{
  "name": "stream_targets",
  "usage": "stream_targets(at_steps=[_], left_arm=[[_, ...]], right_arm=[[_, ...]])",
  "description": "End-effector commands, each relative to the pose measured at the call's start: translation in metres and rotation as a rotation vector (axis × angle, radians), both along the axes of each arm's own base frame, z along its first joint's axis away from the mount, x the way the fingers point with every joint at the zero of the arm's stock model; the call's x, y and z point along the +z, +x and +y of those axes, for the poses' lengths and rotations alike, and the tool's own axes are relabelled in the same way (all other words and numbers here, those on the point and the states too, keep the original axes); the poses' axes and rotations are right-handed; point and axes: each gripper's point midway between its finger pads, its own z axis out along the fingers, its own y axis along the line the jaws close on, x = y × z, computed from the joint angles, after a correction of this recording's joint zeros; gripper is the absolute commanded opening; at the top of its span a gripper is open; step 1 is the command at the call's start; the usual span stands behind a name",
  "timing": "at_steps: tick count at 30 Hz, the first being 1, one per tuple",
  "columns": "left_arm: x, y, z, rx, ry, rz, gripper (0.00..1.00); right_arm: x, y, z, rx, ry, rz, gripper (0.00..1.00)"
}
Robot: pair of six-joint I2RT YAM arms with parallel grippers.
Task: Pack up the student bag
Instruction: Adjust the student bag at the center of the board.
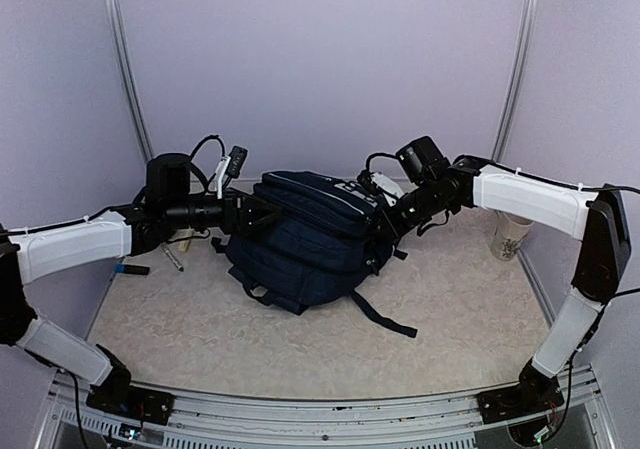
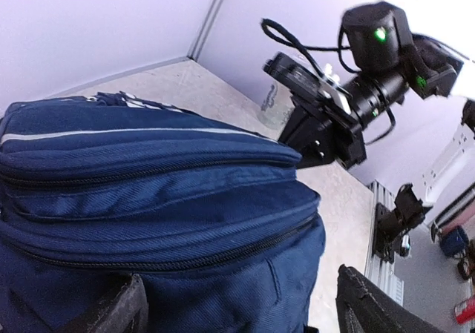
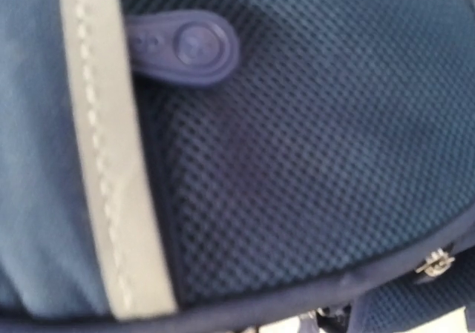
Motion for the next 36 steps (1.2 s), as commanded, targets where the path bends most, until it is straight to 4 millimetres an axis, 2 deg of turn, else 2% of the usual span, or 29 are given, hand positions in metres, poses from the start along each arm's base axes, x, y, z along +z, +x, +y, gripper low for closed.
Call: stream_targets(at_steps=[1, 2, 4, 6, 8, 9, 10, 11, 13, 15, 17, 18, 21, 23, 25, 27, 29, 31, 33, 36], left_arm=[[0.043, -0.062, -0.049, -0.37, 0.007, -0.222, 0.84], [0.031, -0.096, -0.065, -0.488, 0.069, -0.235, 0.85], [0.02, -0.15, -0.084, -0.688, 0.157, -0.331, 0.88], [0.014, -0.187, -0.089, -0.833, 0.202, -0.38, 0.89], [0.021, -0.199, -0.089, -0.899, 0.193, -0.384, 0.89], [0.028, -0.198, -0.089, -0.903, 0.184, -0.386, 0.89], [0.033, -0.189, -0.091, -0.865, 0.193, -0.396, 0.9], [0.04, -0.168, -0.094, -0.772, 0.21, -0.397, 0.91], [0.056, -0.102, -0.09, -0.527, 0.196, -0.347, 0.95], [0.066, -0.025, -0.069, -0.321, 0.125, -0.219, 0.94], [0.062, 0.058, -0.041, -0.092, 0.099, -0.087, 0.9], [0.046, 0.09, -0.028, -0.022, 0.118, -0.041, 0.89], [-0.007, 0.161, -0.005, 0.134, 0.229, 0.044, 0.86], [-0.043, 0.18, -0.007, 0.133, 0.285, 0.111, 0.8], [-0.068, 0.178, -0.023, 0.094, 0.309, 0.127, 0.8], [-0.081, 0.165, -0.04, 0.057, 0.331, 0.095, 0.8], [-0.091, 0.14, -0.06, -0.006, 0.362, 0.062, 0.8], [-0.102, 0.114, -0.068, -0.049, 0.393, 0.043, 0.8], [-0.112, 0.084, -0.073, -0.097, 0.416, 0.031, 0.8], [-0.124, 0.033, -0.084, -0.191, 0.421, 0.037, 0.8]], right_arm=[[-0.008, 0.032, -0.029, -0.075, -0.075, -0.03, 0.0], [-0.006, 0.034, -0.03, -0.073, -0.077, -0.036, 0.0], [-0.005, 0.039, -0.033, -0.074, -0.083, -0.041, 0.0], [-0.003, 0.041, -0.035, -0.076, -0.081, -0.038, 0.0], [-0.002, 0.042, -0.038, -0.077, -0.076, -0.034, 0.0], [-0.003, 0.042, -0.038, -0.076, -0.075, -0.031, 0.0], [-0.005, 0.042, -0.04, -0.076, -0.077, -0.028, 0.0], [-0.005, 0.042, -0.04, -0.074, -0.078, -0.028, 0.0], [-0.008, 0.043, -0.04, -0.069, -0.083, -0.027, 0.0], [-0.011, 0.045, -0.041, -0.07, -0.086, -0.026, 0.0], [-0.011, 0.047, -0.039, -0.065, -0.075, -0.022, 0.0], [-0.01, 0.048, -0.037, -0.062, -0.068, -0.022, 0.0], [-0.008, 0.051, -0.032, -0.056, -0.047, -0.021, 0.0], [-0.007, 0.055, -0.03, -0.06, -0.039, -0.029, 0.0], [-0.006, 0.06, -0.029, -0.066, -0.042, -0.035, 0.0], [-0.002, 0.067, -0.027, -0.07, -0.046, -0.05, 0.0], [0.004, 0.075, -0.025, -0.077, -0.053, -0.073, 0.0], [0.015, 0.085, -0.024, -0.086, -0.062, -0.11, 0.0], [0.034, 0.09, -0.02, -0.073, -0.046, -0.161, 0.0], [0.074, 0.093, -0.003, -0.015, 0.0, -0.281, 0.0]])
